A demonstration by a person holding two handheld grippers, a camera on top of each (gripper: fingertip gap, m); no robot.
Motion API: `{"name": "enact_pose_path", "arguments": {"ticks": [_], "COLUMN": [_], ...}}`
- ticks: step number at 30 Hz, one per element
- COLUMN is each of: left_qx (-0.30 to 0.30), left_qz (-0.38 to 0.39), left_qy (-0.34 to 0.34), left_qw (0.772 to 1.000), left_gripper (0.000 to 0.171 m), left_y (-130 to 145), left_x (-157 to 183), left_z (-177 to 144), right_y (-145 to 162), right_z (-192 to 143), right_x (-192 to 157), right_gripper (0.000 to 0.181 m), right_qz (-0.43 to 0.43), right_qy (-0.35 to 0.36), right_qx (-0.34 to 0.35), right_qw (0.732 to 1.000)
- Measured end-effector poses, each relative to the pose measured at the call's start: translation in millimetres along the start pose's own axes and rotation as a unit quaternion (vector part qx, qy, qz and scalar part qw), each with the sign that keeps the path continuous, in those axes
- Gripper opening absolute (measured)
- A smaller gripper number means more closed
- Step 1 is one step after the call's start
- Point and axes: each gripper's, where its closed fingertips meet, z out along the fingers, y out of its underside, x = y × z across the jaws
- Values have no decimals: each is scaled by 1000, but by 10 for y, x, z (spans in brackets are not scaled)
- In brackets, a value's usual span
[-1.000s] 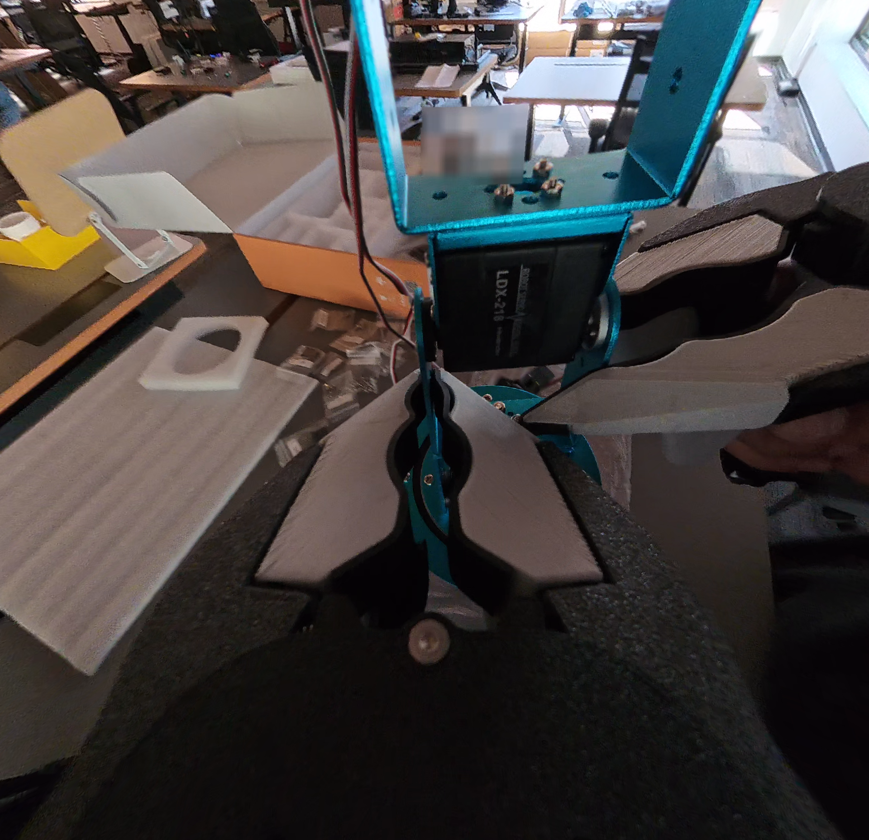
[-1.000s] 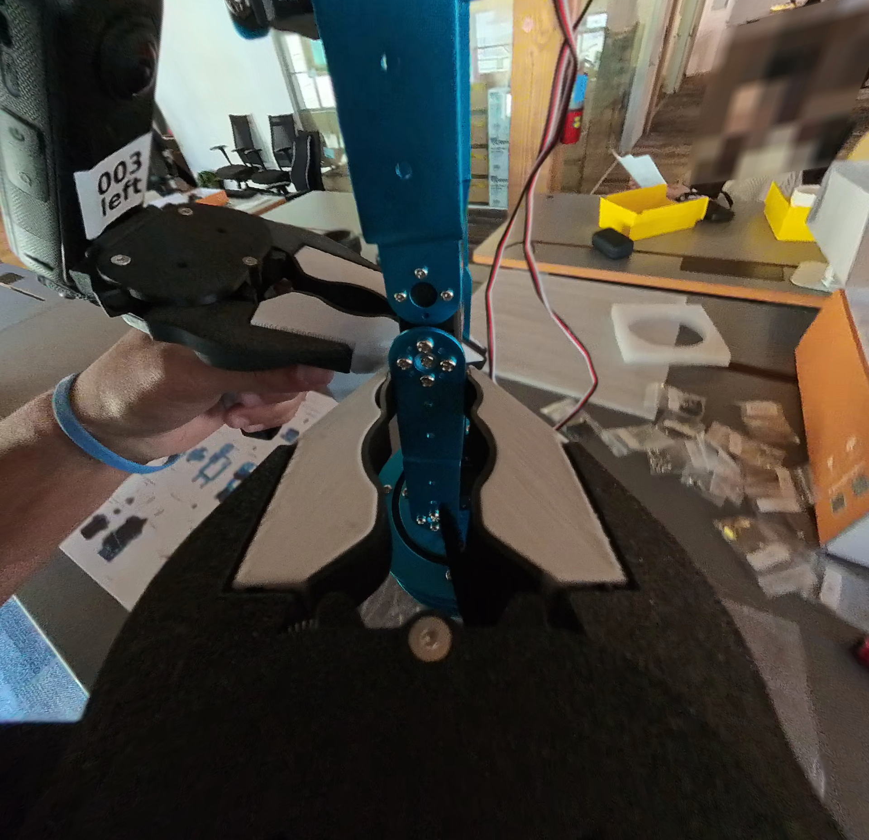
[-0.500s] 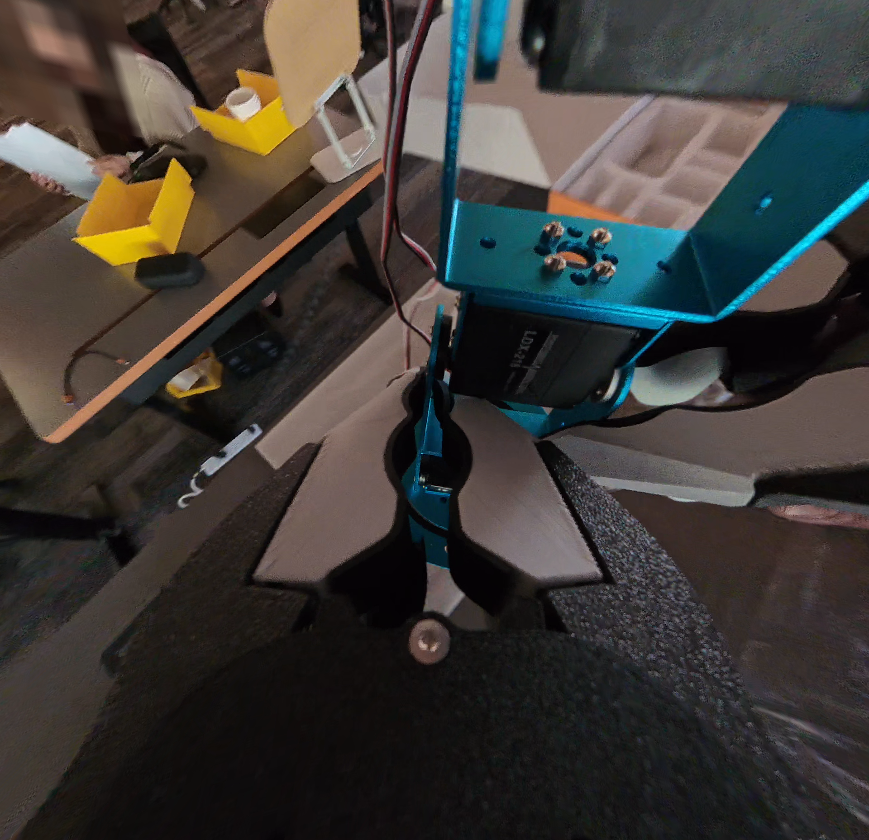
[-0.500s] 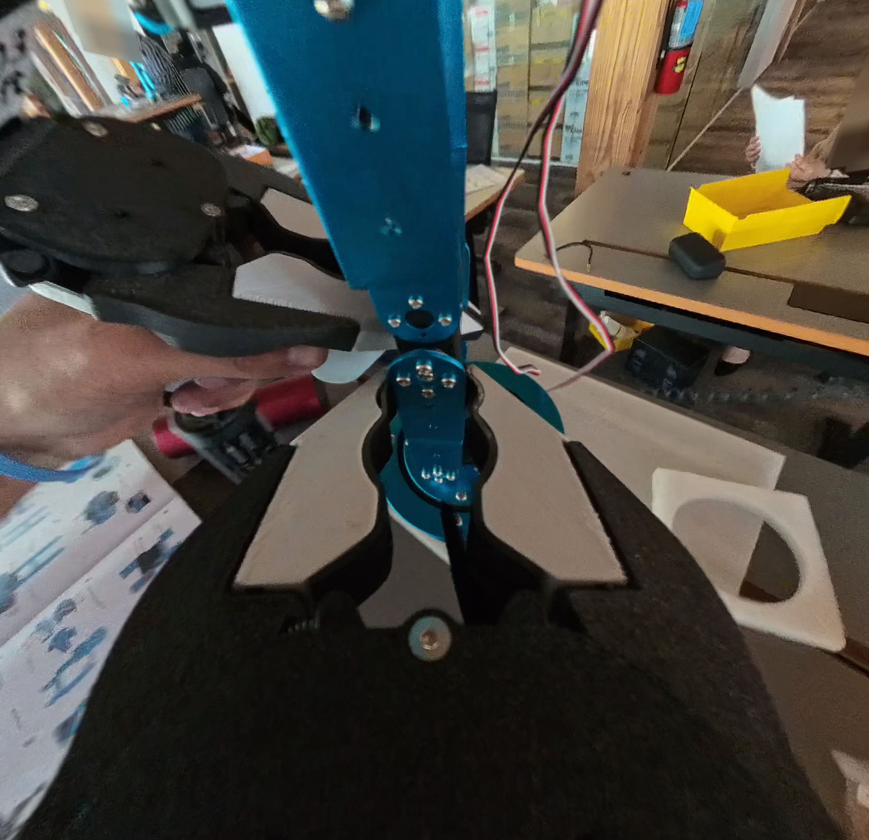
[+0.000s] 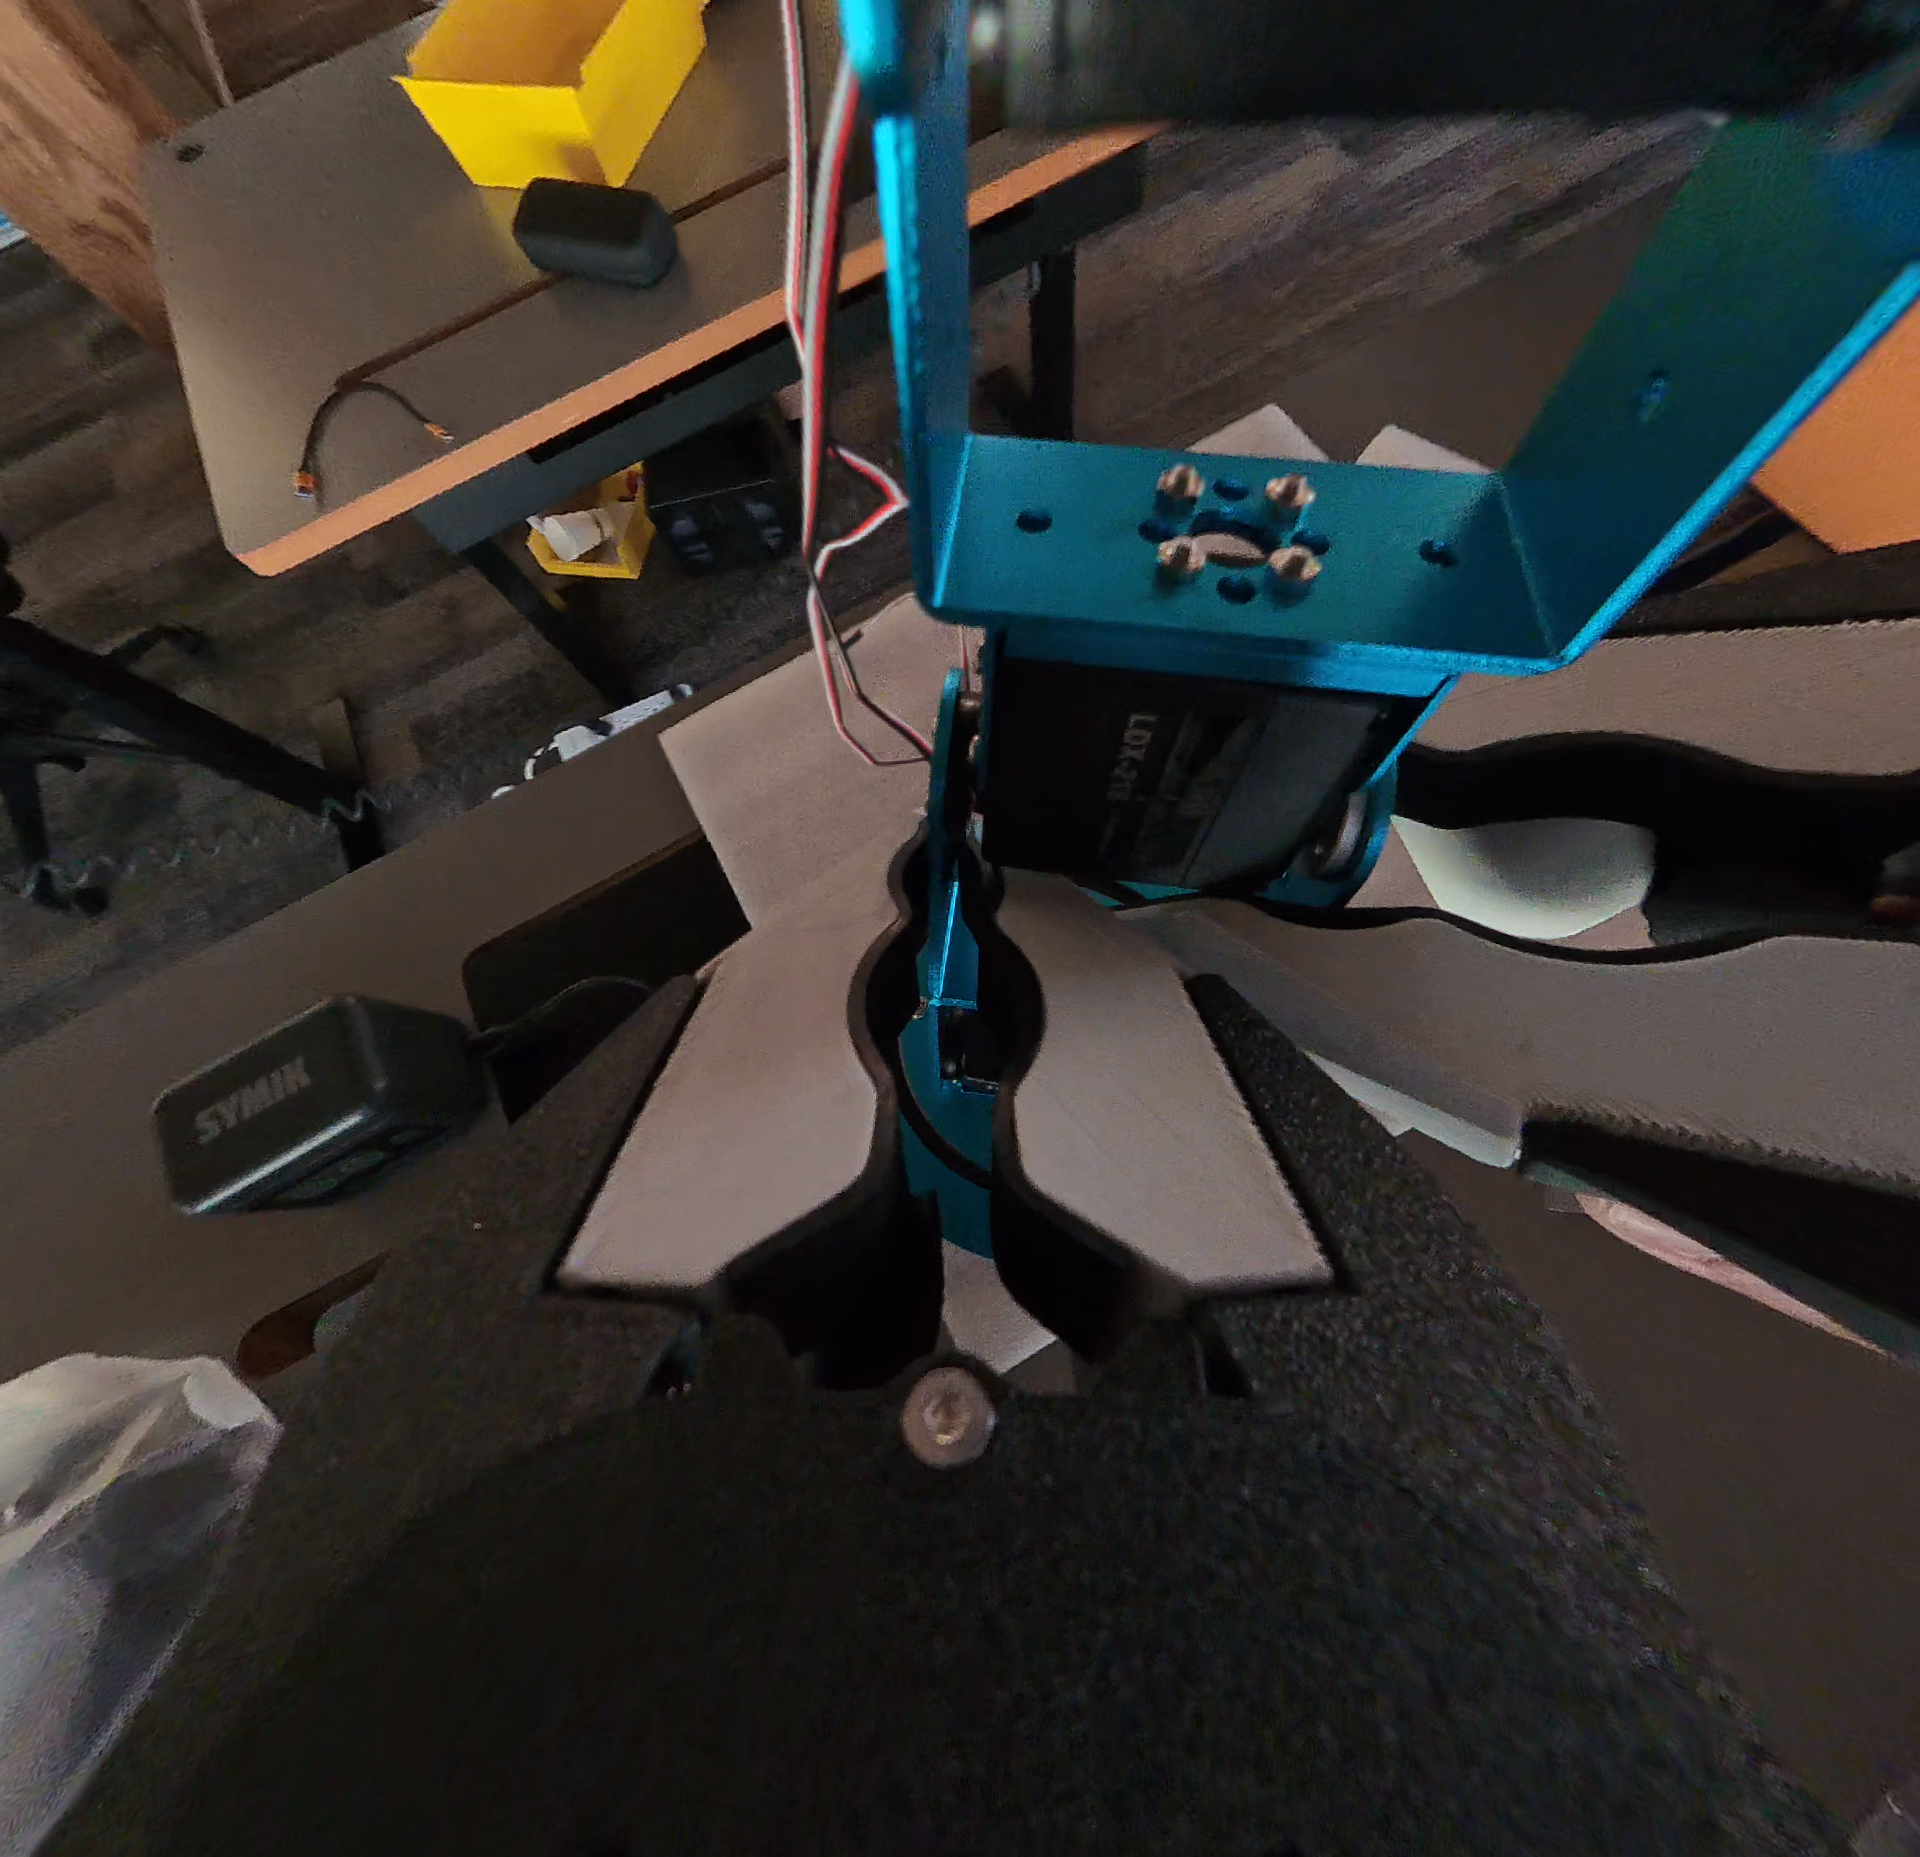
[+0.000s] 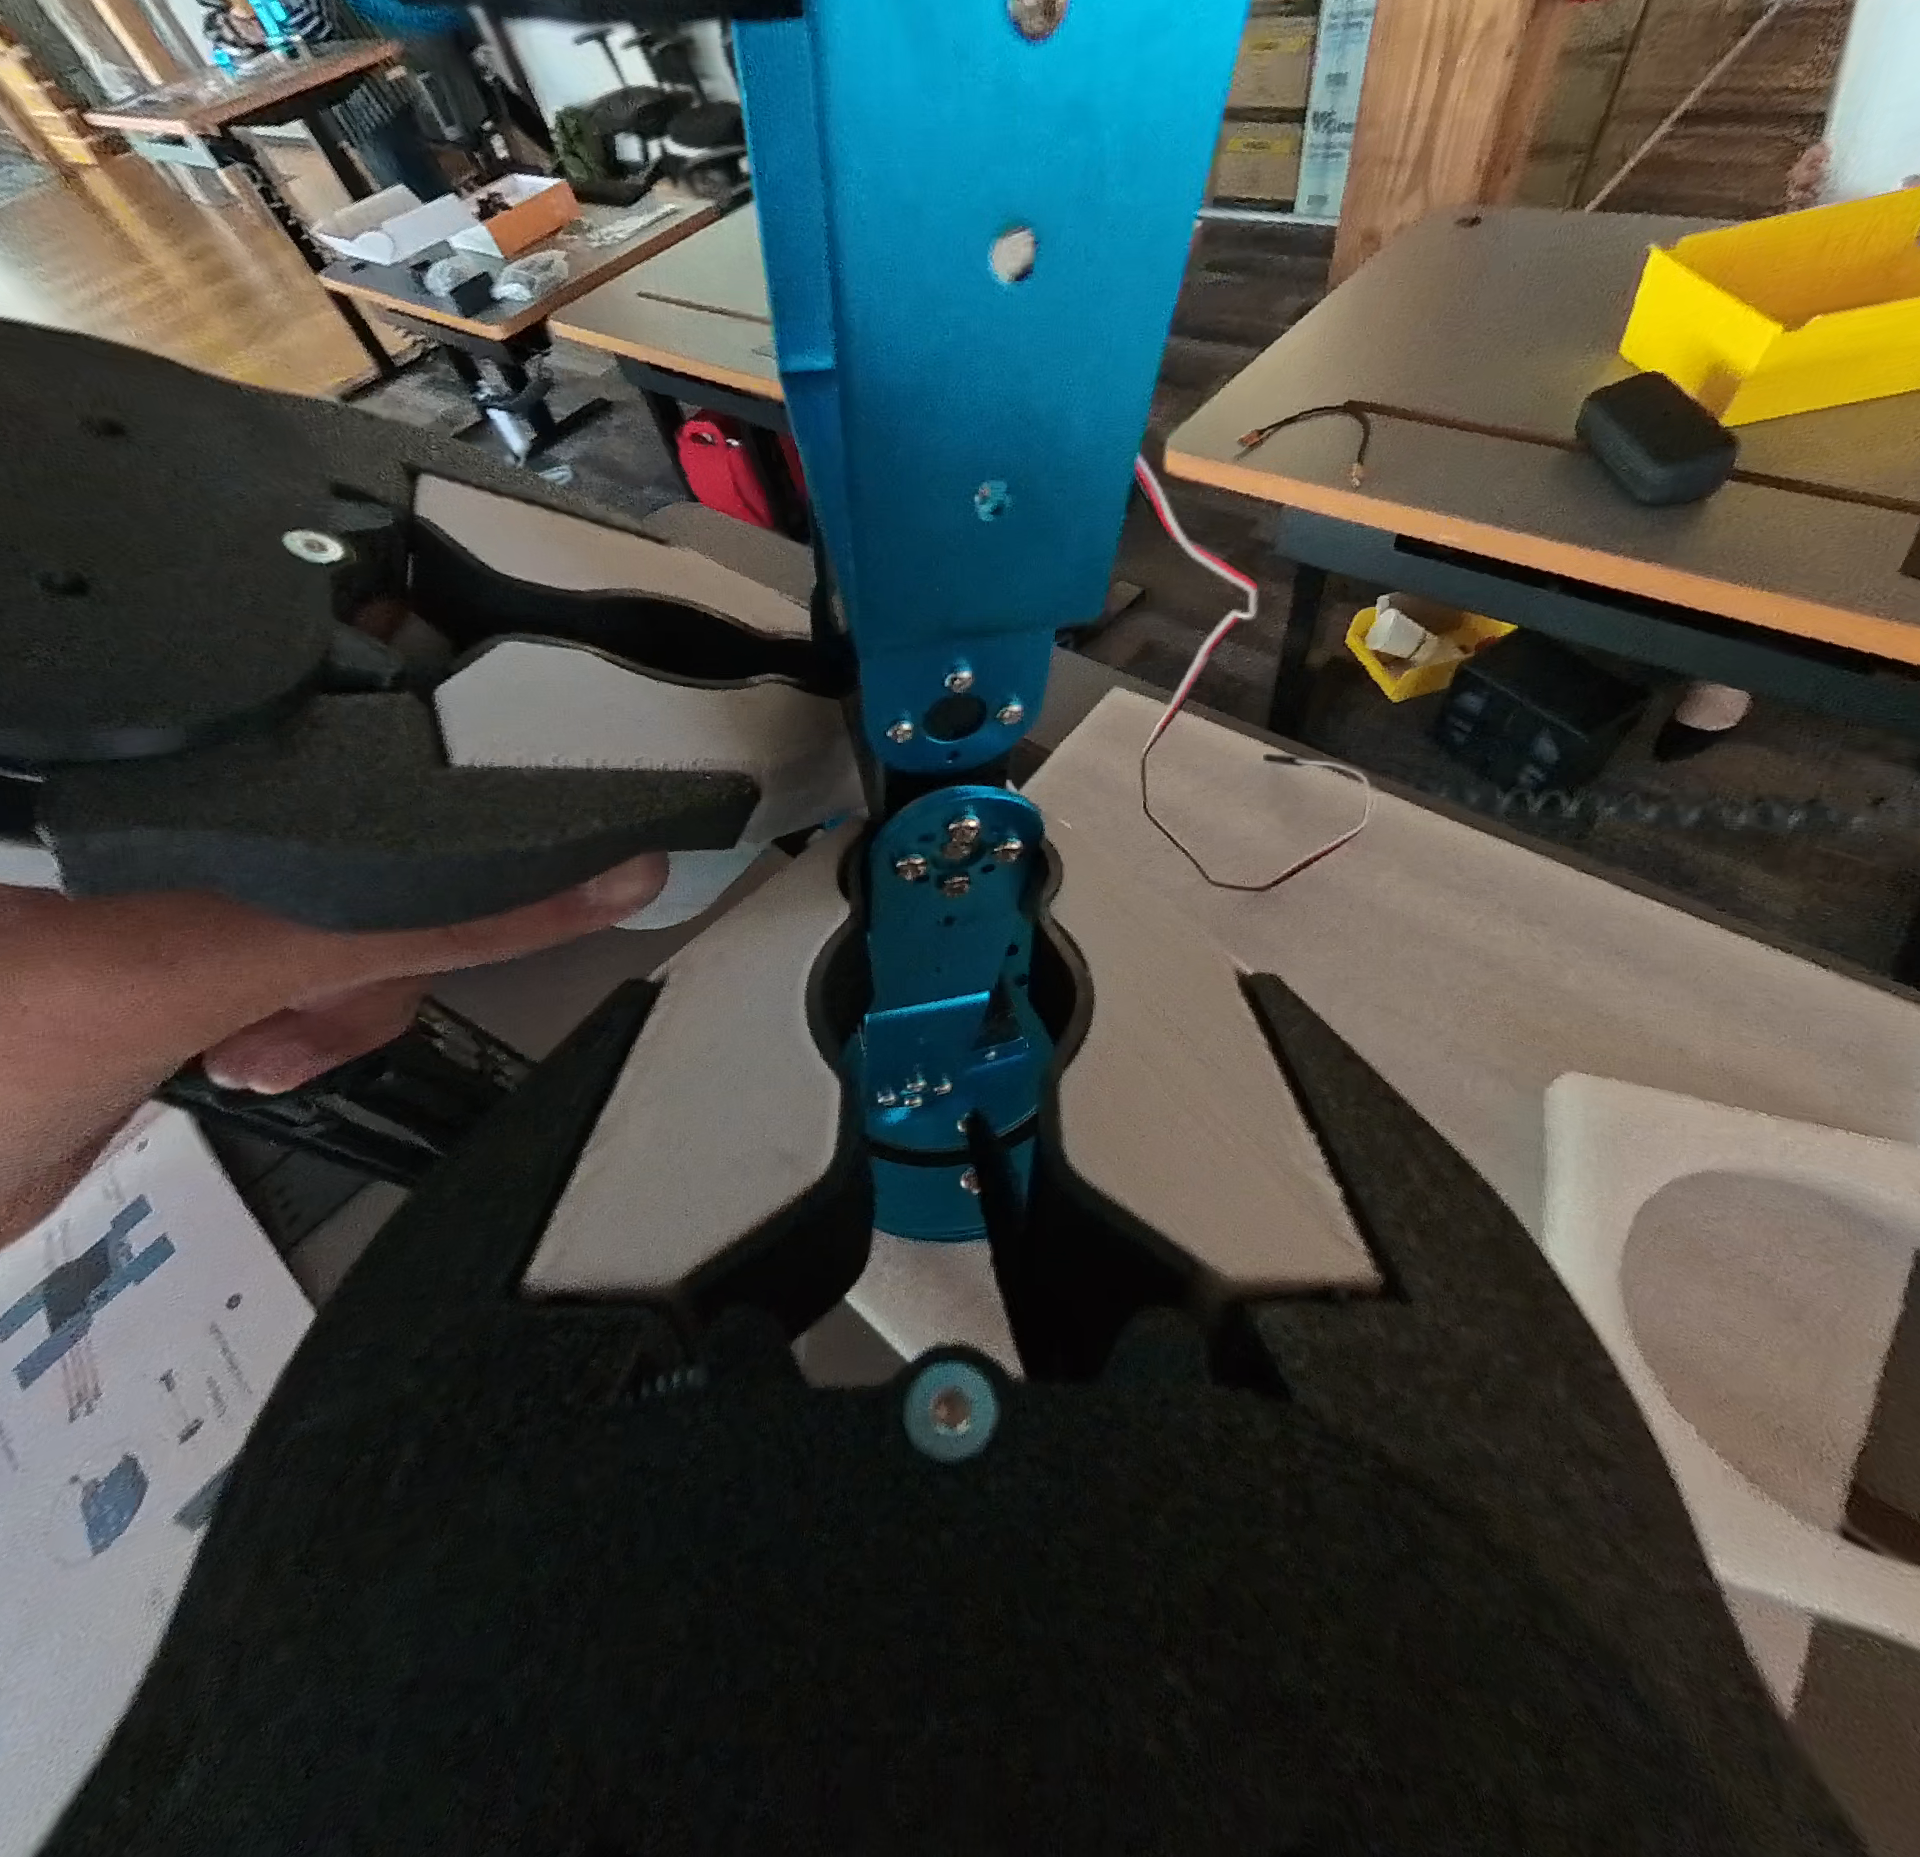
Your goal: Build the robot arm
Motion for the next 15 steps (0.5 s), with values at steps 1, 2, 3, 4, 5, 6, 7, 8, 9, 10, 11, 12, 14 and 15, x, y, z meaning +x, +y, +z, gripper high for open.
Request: {"name": "enact_pose_path", "arguments": {"ticks": [1, 2, 3, 4, 5, 6, 7, 8, 9, 10, 11, 12, 14, 15], "left_qx": [-3, -5, -5, -4, -5, -9, -14, -19, -21, -22, -20, -19, -16, -14], "left_qz": [-2, -7, -16, -25, -34, -40, -41, -42, -44, -47, -50, -55, -64, -66], "left_qy": [-8, -16, -23, -29, -36, -43, -51, -60, -68, -74, -80, -84, -92, -93], "left_qw": [1000, 1000, 1000, 999, 999, 998, 998, 997, 996, 996, 995, 995, 994, 993], "left_gripper": [1, 1, 1, 1, 2, 2, 2, 2, 4, 7, 11, 14, 18, 18], "left_y": [9, 16, 22, 30, 41, 54, 64, 73, 79, 82, 87, 92, 107, 113], "left_x": [-9, -19, -31, -42, -53, -64, -77, -93, -110, -127, -147, -163, -192, -197], "left_z": [-9, -12, -10, -10, -13, -18, -26, -32, -33, -33, -36, -42, -65, -75], "right_y": [2, 0, -1, -2, -1, 2, 5, 7, 8, 9, 10, 12, 18, 20], "right_z": [3, 12, 24, 33, 40, 47, 54, 61, 70, 77, 82, 87, 89, 88], "right_x": [-12, -15, -13, -14, -19, -26, -36, -42, -41, -41, -43, -48, -71, -81], "right_gripper": [23, 23, 23, 23, 23, 23, 23, 23, 23, 23, 23, 23, 23, 23], "right_qz": [-3, -6, -7, -5, -3, -4, -6, -9, -13, -16, -17, -15, -11, -11], "right_qy": [-8, -12, -16, -21, -28, -33, -37, -38, -37, -37, -40, -45, -59, -65], "right_qx": [-1, 1, 4, 5, 5, 2, -2, -6, -11, -15, -19, -22, -23, -24], "right_qw": [1000, 1000, 1000, 1000, 1000, 999, 999, 999, 999, 999, 999, 999, 998, 998]}}
